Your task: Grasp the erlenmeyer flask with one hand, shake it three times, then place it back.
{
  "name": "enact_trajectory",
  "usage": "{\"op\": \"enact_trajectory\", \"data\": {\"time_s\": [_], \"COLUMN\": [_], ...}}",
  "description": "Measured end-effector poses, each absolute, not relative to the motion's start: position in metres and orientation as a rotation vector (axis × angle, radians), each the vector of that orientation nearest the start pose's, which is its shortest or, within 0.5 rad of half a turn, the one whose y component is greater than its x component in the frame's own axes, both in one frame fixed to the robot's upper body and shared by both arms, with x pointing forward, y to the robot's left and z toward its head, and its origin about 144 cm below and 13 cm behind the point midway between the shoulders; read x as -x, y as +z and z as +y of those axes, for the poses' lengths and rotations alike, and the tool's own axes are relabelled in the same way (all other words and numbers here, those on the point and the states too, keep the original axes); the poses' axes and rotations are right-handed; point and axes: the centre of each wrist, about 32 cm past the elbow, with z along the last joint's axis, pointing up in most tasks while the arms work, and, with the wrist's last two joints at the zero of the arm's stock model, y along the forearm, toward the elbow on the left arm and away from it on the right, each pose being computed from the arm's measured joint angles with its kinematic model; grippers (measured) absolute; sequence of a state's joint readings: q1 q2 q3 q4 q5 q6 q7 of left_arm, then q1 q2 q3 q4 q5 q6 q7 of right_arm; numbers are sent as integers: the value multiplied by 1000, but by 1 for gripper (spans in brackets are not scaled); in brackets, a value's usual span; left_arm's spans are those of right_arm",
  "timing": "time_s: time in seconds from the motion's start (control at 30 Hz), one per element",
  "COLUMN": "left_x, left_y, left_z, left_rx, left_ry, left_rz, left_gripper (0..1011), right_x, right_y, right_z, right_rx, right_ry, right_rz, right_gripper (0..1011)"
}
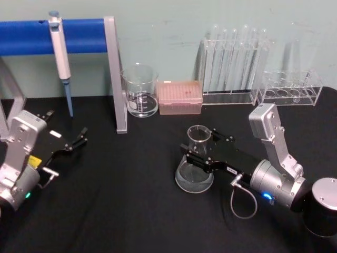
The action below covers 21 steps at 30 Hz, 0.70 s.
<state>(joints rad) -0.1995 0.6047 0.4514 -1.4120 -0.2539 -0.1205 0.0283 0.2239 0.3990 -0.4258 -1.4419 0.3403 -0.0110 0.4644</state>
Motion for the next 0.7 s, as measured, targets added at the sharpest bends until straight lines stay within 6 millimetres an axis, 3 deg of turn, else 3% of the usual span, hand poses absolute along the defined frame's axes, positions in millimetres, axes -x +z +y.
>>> {"op": "enact_trajectory", "data": {"time_s": [0.1, 0.13, 0.27, 0.7], "left_x": [-489, -489, -489, -489], "left_y": [1140, 1140, 1140, 1140], "left_z": [310, 310, 310, 310], "left_rx": [-304, -304, -304, -304], "left_ry": [1248, 1248, 1248, 1248], "left_rz": [-285, -285, -285, -285], "left_gripper": [1001, 1001, 1001, 1001], "right_x": [-500, -500, -500, -500], "right_y": [1151, 1151, 1151, 1150], "right_z": [-236, -236, -236, -237], "right_rx": [126, 126, 125, 106], "right_ry": [-766, -766, -766, -761], "right_rz": [-30, -30, -30, -26], "right_gripper": [682, 612, 489, 457]}}
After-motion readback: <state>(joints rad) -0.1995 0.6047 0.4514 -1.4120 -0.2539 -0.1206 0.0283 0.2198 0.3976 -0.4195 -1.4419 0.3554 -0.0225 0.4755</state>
